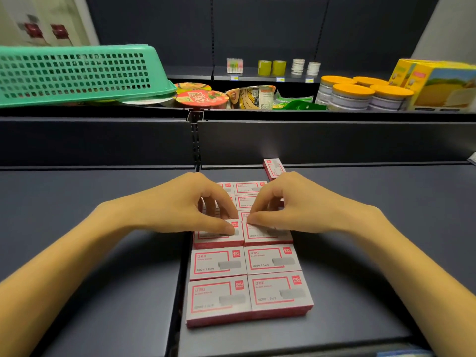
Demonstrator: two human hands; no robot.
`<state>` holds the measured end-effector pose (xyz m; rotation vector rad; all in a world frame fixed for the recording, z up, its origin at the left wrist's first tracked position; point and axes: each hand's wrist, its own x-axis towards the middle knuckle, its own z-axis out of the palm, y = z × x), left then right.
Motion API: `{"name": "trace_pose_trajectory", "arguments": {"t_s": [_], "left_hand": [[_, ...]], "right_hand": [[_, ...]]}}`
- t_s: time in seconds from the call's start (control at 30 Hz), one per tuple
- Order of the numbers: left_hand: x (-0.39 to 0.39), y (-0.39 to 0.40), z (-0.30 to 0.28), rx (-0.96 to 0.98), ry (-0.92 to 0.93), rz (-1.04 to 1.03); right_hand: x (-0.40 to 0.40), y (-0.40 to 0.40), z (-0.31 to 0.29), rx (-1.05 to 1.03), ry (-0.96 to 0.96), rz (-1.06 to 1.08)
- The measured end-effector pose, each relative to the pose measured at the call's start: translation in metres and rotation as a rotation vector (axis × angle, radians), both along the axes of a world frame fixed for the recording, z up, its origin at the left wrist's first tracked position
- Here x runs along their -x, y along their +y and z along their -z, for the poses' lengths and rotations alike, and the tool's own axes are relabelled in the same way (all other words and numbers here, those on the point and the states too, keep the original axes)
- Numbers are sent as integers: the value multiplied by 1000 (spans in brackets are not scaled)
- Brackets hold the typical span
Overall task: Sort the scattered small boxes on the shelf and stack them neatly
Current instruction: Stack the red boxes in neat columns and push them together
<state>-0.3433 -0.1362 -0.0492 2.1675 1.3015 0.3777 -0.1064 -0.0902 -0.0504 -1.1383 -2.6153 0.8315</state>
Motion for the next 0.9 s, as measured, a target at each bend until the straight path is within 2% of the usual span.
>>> {"name": "trace_pose_trajectory", "arguments": {"t_s": [0.27,0.37,0.47,0.53,0.57,0.63,0.7,0.8,0.9], "left_hand": [[-5,-2,0,31,10,41],[-7,-2,2,11,-16,33],[-6,4,6,-121,-77,-26],[-2,10,10,-226,-101,-91],[0,13,14,-267,-100,-118],[6,18,21,-327,-85,-168],[11,23,27,-364,-69,-208],[17,29,33,-395,-66,-245],[20,31,36,-403,-83,-259]], "right_hand": [[-1,-4,-4,26,-4,-15],[-6,2,-9,-5,50,19],[-23,24,-11,-288,129,242],[-36,40,-8,-445,61,409],[-41,47,-5,-458,1,470],[-44,56,3,-365,-140,515],[-42,57,7,-228,-238,474],[-41,53,3,-115,-184,373],[-45,50,-1,-90,-170,288]]}}
